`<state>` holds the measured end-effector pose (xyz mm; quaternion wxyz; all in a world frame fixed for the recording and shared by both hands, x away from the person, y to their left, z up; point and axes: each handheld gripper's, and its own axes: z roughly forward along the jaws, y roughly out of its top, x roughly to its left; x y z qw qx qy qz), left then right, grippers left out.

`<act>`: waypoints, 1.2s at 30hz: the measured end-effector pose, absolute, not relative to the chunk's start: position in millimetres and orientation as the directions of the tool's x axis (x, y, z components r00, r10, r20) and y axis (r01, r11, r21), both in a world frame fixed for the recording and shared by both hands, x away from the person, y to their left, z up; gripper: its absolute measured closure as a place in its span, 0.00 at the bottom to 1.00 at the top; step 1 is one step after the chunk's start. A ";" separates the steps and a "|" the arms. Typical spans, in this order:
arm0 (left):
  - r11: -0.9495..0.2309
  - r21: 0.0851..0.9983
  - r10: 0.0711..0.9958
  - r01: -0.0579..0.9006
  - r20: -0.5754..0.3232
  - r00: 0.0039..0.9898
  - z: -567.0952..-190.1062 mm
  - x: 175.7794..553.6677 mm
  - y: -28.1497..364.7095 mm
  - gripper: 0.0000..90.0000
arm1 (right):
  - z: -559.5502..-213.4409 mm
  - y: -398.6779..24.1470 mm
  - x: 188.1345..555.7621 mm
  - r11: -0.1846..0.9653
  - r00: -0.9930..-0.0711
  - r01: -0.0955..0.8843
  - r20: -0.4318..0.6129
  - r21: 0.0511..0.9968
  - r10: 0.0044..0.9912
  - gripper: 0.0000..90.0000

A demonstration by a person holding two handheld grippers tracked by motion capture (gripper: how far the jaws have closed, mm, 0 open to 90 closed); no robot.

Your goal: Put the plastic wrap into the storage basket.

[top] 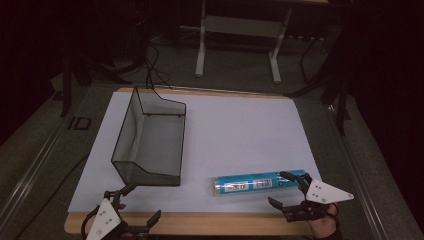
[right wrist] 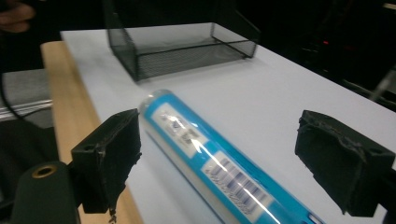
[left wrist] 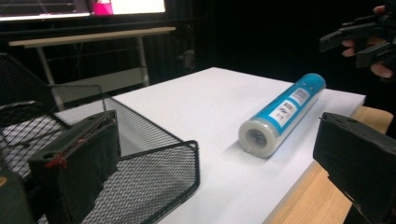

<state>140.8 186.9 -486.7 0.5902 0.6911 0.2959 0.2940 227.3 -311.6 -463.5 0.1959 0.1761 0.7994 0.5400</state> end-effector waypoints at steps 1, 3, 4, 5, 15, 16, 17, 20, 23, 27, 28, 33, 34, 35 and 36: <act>-0.131 0.990 0.752 0.059 0.061 0.656 -487.0 140.7 185.6 0.02 | -463.7 -311.3 227.2 0.354 -0.869 0.063 -0.123 0.933 0.479 0.16; -0.128 0.991 0.738 0.051 0.061 0.672 -488.3 141.1 183.6 0.02 | -463.8 -311.1 227.6 0.355 -0.882 0.063 -0.114 0.933 0.457 0.18; -0.128 0.990 0.736 0.051 0.061 0.675 -488.6 141.1 182.9 0.02 | -464.4 -310.7 228.3 0.361 -0.894 0.060 -0.111 0.931 0.435 0.19; -0.132 0.990 0.732 0.048 0.065 0.679 -488.8 141.2 182.1 0.02 | -464.4 -310.7 228.3 0.361 -0.894 0.060 -0.111 0.931 0.435 0.19; -0.121 0.992 0.706 0.025 0.068 0.704 -488.6 140.0 179.6 0.02 | -463.7 -305.5 228.0 0.419 -0.914 0.102 -0.082 0.902 0.397 0.16; -0.122 0.992 0.701 0.025 0.068 0.710 -488.8 140.0 179.1 0.02 | -462.5 -304.7 227.6 0.423 -0.912 0.107 -0.080 0.900 0.402 0.15; -0.122 0.992 0.698 0.027 0.067 0.713 -488.9 140.0 178.6 0.02 | -460.8 -304.1 227.5 0.432 -0.914 0.109 -0.081 0.895 0.398 0.14; -0.120 0.992 0.689 0.028 0.063 0.722 -488.8 139.8 178.0 0.02 | -456.1 -304.6 228.0 0.422 -0.920 0.125 -0.053 0.898 0.387 0.13; -0.114 0.993 0.684 0.026 0.059 0.727 -488.4 139.7 177.7 0.02 | -451.0 -305.5 229.7 0.430 -0.925 0.124 -0.052 0.894 0.377 0.12; -0.116 0.993 0.680 0.030 0.057 0.731 -488.9 140.3 177.4 0.02 | -445.8 -302.9 231.2 0.472 -0.927 0.120 -0.071 0.874 0.368 0.12; -0.115 0.993 0.678 0.030 0.056 0.733 -489.0 140.4 177.2 0.02 | -445.8 -302.9 231.2 0.472 -0.927 0.120 -0.071 0.874 0.368 0.12; -0.101 0.994 0.669 0.038 0.040 0.742 -488.9 141.1 177.6 0.02 | -453.7 -293.3 233.6 0.569 -0.942 0.124 -0.084 0.813 0.325 0.12; -0.099 0.994 0.669 0.037 0.039 0.743 -488.9 141.3 177.6 0.02 | -453.7 -293.3 233.6 0.569 -0.942 0.124 -0.084 0.813 0.325 0.12; -0.098 0.994 0.669 0.039 0.037 0.743 -488.9 141.4 177.7 0.02 | -455.6 -291.9 234.6 0.577 -0.945 0.127 -0.078 0.807 0.317 0.12; -0.098 0.994 0.669 0.040 0.036 0.743 -489.1 141.6 177.8 0.02 | -459.1 -288.9 236.5 0.589 -0.951 0.136 -0.062 0.797 0.303 0.12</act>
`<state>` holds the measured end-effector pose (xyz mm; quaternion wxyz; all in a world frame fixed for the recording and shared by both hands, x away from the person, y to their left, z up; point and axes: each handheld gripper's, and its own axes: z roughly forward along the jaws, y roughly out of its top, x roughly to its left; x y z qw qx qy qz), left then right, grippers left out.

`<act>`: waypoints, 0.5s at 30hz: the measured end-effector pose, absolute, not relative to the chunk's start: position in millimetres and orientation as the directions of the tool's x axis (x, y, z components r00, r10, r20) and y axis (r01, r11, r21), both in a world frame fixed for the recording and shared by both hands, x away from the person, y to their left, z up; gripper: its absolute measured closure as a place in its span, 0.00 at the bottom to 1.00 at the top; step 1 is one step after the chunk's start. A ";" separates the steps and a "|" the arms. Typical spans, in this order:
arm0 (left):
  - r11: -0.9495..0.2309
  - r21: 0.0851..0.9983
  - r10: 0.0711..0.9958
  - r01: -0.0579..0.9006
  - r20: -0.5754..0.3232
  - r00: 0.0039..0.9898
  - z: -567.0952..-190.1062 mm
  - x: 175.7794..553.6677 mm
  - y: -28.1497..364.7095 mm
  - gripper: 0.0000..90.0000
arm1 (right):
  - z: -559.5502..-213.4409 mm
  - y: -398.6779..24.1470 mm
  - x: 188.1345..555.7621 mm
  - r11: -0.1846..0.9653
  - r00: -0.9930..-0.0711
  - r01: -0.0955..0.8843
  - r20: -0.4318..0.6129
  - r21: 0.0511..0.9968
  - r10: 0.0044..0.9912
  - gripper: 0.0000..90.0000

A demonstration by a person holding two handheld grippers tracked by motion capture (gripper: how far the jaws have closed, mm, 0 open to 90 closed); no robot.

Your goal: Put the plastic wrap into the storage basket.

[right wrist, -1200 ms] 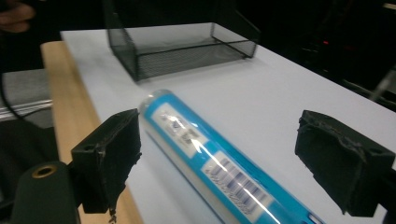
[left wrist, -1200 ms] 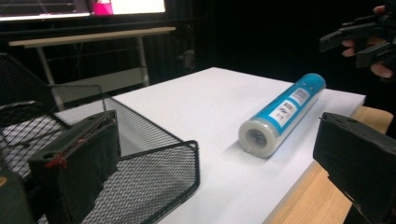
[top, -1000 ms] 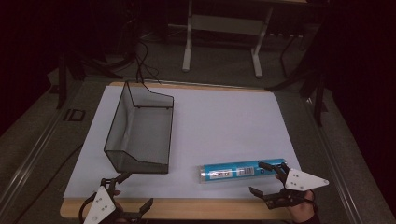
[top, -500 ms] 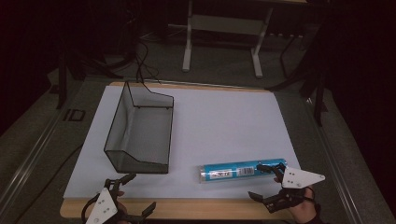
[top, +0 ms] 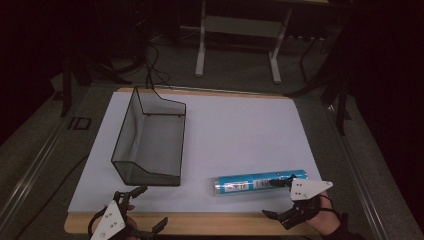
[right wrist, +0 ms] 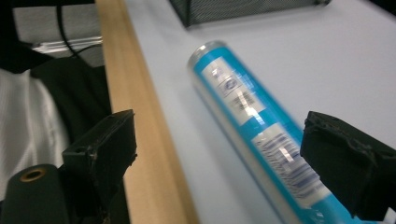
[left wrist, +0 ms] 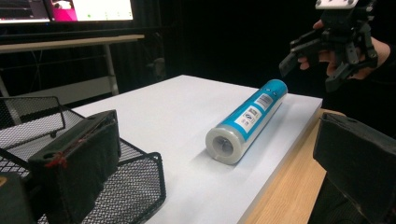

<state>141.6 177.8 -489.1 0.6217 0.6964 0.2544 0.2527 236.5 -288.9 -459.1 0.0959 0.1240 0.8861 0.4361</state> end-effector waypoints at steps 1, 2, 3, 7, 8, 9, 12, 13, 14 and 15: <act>-0.100 0.994 0.667 0.045 0.034 0.744 -489.3 141.9 177.8 0.02 | -459.8 -288.4 237.0 0.589 -0.952 0.134 -0.061 0.797 0.299 0.12; -0.100 0.994 0.667 0.045 0.034 0.744 -489.3 141.9 177.8 0.02 | -460.2 -287.7 238.2 0.596 -0.955 0.122 -0.070 0.794 0.289 0.12; -0.101 0.994 0.667 0.044 0.035 0.744 -489.6 142.0 177.5 0.02 | -460.2 -287.7 238.2 0.596 -0.955 0.122 -0.070 0.794 0.289 0.12; -0.106 0.993 0.663 0.047 0.035 0.748 -489.9 142.2 177.0 0.02 | -459.6 -286.9 248.1 0.618 -0.963 0.106 -0.075 0.779 0.259 0.15; -0.106 0.993 0.663 0.048 0.035 0.748 -490.0 142.3 176.9 0.02 | -459.6 -286.9 248.1 0.618 -0.963 0.106 -0.075 0.779 0.259 0.15; -0.106 0.993 0.662 0.049 0.034 0.749 -490.1 142.4 177.0 0.02 | -457.8 -285.5 251.7 0.647 -0.965 0.119 -0.065 0.753 0.253 0.19; -0.106 0.993 0.661 0.050 0.033 0.750 -490.2 142.6 177.3 0.02 | -455.8 -284.5 254.1 0.667 -0.961 0.128 -0.074 0.734 0.266 0.18; -0.105 0.993 0.660 0.051 0.032 0.750 -490.3 142.6 177.3 0.02 | -455.5 -284.2 255.7 0.670 -0.960 0.136 -0.069 0.730 0.270 0.15; -0.106 0.993 0.660 0.050 0.032 0.750 -490.3 142.5 177.2 0.02 | -454.8 -284.4 258.1 0.671 -0.959 0.139 -0.070 0.728 0.275 0.14; -0.106 0.993 0.659 0.051 0.032 0.751 -490.3 142.4 177.2 0.02 | -454.1 -284.6 259.8 0.671 -0.956 0.139 -0.079 0.728 0.284 0.12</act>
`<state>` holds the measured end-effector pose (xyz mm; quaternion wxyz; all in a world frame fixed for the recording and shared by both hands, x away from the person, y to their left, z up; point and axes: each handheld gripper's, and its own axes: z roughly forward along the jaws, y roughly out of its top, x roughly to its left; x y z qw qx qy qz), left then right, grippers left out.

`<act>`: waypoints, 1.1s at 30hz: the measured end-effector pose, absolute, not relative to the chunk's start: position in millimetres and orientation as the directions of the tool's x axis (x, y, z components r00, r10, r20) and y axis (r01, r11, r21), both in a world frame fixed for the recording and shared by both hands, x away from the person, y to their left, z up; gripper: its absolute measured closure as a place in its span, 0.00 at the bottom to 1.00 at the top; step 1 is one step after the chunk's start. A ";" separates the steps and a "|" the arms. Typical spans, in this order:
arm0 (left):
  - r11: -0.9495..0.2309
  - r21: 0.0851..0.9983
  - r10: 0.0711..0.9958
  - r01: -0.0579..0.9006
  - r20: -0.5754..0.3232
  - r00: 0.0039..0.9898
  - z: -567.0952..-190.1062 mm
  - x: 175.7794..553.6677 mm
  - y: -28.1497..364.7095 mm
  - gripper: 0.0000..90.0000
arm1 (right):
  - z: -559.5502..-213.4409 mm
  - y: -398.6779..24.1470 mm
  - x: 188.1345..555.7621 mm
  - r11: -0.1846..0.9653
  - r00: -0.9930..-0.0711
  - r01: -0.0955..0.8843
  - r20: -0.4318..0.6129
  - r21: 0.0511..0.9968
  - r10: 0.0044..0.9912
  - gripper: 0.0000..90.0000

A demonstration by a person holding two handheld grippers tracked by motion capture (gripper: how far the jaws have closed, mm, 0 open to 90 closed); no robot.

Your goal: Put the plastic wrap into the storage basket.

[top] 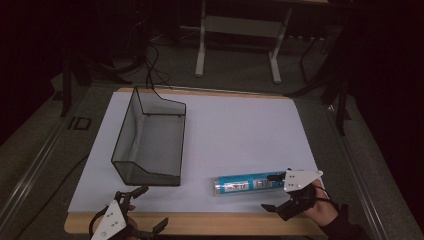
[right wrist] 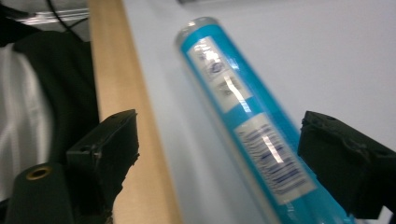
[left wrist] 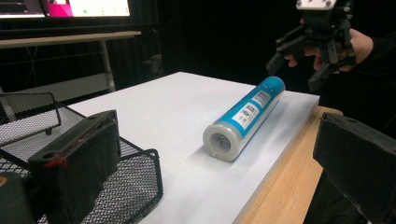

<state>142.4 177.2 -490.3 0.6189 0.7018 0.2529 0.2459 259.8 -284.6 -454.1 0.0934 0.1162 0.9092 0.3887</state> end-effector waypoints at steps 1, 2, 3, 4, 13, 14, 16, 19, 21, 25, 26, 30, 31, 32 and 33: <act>-0.106 0.993 0.659 0.051 0.032 0.752 -490.3 142.4 177.2 0.02 | -453.6 -284.4 262.6 0.679 -0.953 0.144 -0.083 0.720 0.291 0.11; -0.107 0.993 0.658 0.051 0.032 0.752 -490.4 142.5 177.0 0.02 | -453.0 -283.7 265.6 0.685 -0.943 0.136 -0.118 0.716 0.310 0.11; -0.108 0.993 0.658 0.052 0.032 0.753 -490.5 142.6 177.0 0.02 | -453.0 -283.7 265.6 0.685 -0.943 0.136 -0.118 0.716 0.310 0.11; -0.106 0.993 0.657 0.054 0.029 0.754 -490.5 142.8 176.9 0.02 | -452.1 -282.3 270.6 0.675 -0.931 0.163 -0.115 0.719 0.347 0.11; -0.105 0.993 0.657 0.055 0.028 0.754 -490.9 142.9 177.5 0.02 | -458.8 -272.5 285.8 0.753 -0.942 0.105 -0.177 0.650 0.284 0.11; -0.106 0.993 0.657 0.055 0.028 0.754 -491.0 142.9 177.5 0.02 | -460.0 -271.1 287.1 0.760 -0.943 0.100 -0.183 0.642 0.278 0.11; -0.108 0.993 0.656 0.055 0.030 0.754 -491.0 142.5 177.5 0.02 | -466.4 -264.7 292.4 0.799 -0.945 0.091 -0.202 0.594 0.258 0.11; -0.110 0.992 0.654 0.055 0.030 0.756 -491.1 142.3 177.8 0.02 | -470.4 -261.3 296.0 0.811 -0.947 0.098 -0.195 0.577 0.253 0.11; -0.112 0.992 0.654 0.057 0.030 0.756 -491.3 142.5 177.9 0.02 | -473.5 -258.4 300.1 0.822 -0.950 0.098 -0.193 0.560 0.244 0.11; -0.119 0.991 0.650 0.060 0.032 0.759 -491.7 142.8 177.7 0.02 | -479.7 -252.0 306.6 0.846 -0.962 0.086 -0.179 0.527 0.209 0.11; -0.119 0.991 0.651 0.060 0.032 0.759 -491.8 142.9 177.5 0.02 | -482.2 -250.1 308.1 0.854 -0.963 0.081 -0.181 0.513 0.200 0.11; -0.128 0.990 0.647 0.063 0.035 0.762 -492.1 143.0 176.9 0.02 | -490.0 -240.5 313.6 0.877 -0.969 0.050 -0.191 0.477 0.159 0.11; -0.129 0.990 0.646 0.064 0.035 0.762 -492.2 143.1 176.7 0.02 | -490.0 -240.5 313.6 0.877 -0.969 0.050 -0.191 0.477 0.159 0.11; -0.131 0.989 0.646 0.064 0.037 0.763 -492.2 143.2 176.5 0.02 | -491.0 -238.3 314.3 0.879 -0.968 0.038 -0.199 0.474 0.150 0.11; -0.133 0.989 0.645 0.064 0.037 0.763 -492.3 143.3 176.5 0.02 | -493.1 -233.5 314.2 0.892 -0.972 0.015 -0.203 0.453 0.119 0.12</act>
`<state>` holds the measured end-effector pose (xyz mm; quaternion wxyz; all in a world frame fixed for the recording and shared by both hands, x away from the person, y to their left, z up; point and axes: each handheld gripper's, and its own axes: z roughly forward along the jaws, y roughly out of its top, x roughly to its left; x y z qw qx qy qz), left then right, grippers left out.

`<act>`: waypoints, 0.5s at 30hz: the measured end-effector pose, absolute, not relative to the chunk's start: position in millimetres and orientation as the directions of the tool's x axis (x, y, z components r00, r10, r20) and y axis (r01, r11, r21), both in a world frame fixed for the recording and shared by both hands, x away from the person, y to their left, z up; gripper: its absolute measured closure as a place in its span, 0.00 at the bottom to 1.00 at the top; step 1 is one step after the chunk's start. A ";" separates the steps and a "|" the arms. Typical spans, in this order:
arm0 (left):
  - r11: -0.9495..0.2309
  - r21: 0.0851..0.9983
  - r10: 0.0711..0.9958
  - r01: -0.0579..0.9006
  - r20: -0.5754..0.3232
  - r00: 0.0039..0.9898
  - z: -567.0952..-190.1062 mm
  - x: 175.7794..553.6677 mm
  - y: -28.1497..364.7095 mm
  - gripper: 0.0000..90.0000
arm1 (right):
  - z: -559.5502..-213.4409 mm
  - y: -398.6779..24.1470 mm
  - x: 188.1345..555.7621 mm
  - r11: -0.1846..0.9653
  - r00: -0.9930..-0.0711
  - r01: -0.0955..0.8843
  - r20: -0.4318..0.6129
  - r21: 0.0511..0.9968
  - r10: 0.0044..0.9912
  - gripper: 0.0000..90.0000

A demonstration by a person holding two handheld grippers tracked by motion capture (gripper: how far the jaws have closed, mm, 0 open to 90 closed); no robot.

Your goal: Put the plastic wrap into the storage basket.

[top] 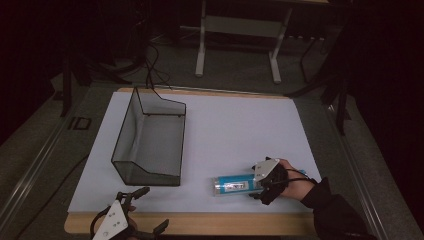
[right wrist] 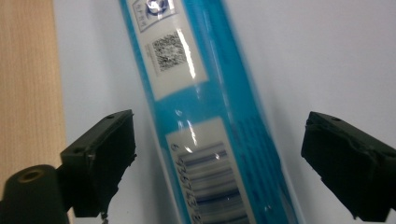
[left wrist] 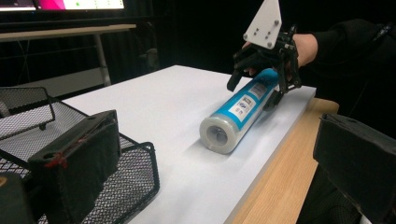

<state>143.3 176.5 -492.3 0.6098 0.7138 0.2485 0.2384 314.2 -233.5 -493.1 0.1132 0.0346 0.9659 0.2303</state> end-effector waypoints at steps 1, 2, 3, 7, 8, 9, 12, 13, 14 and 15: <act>-0.132 0.989 0.645 0.066 0.035 0.763 -492.4 143.5 176.5 0.02 | -493.1 -233.5 314.2 0.892 -0.972 0.015 -0.203 0.453 0.119 0.12; -0.132 0.989 0.645 0.068 0.034 0.763 -492.6 143.7 176.6 0.02 | -494.5 -231.1 313.9 0.894 -0.972 0.002 -0.209 0.447 0.106 0.13; -0.132 0.989 0.645 0.068 0.033 0.764 -492.7 143.7 176.7 0.02 | -495.5 -229.1 314.4 0.900 -0.975 -0.010 -0.203 0.435 0.087 0.14; -0.134 0.989 0.643 0.068 0.034 0.765 -492.5 143.2 176.6 0.02 | -504.0 -221.7 317.2 0.923 -0.978 -0.034 -0.202 0.383 0.048 0.19; -0.134 0.989 0.643 0.068 0.035 0.765 -492.5 143.1 176.6 0.02 | -507.8 -219.6 317.1 0.926 -0.976 -0.058 -0.218 0.374 0.026 0.23; -0.136 0.988 0.643 0.068 0.036 0.765 -492.6 143.1 176.6 0.02 | -507.8 -219.6 317.1 0.926 -0.976 -0.058 -0.218 0.374 0.026 0.23; -0.139 0.988 0.644 0.070 0.036 0.764 -492.9 143.7 176.6 0.02 | -506.5 -219.7 319.0 0.924 -0.973 -0.069 -0.229 0.377 0.020 0.29; -0.141 0.987 0.644 0.071 0.038 0.764 -493.1 143.9 176.3 0.02 | -506.6 -220.1 319.4 0.923 -0.973 -0.075 -0.231 0.377 0.015 0.30; -0.142 0.987 0.643 0.071 0.038 0.765 -493.2 144.0 176.1 0.02 | -506.2 -220.3 319.3 0.924 -0.973 -0.080 -0.231 0.374 0.009 0.30; -0.144 0.987 0.643 0.071 0.039 0.765 -493.3 144.1 175.9 0.02 | -506.0 -220.0 319.0 0.925 -0.973 -0.082 -0.233 0.372 0.007 0.30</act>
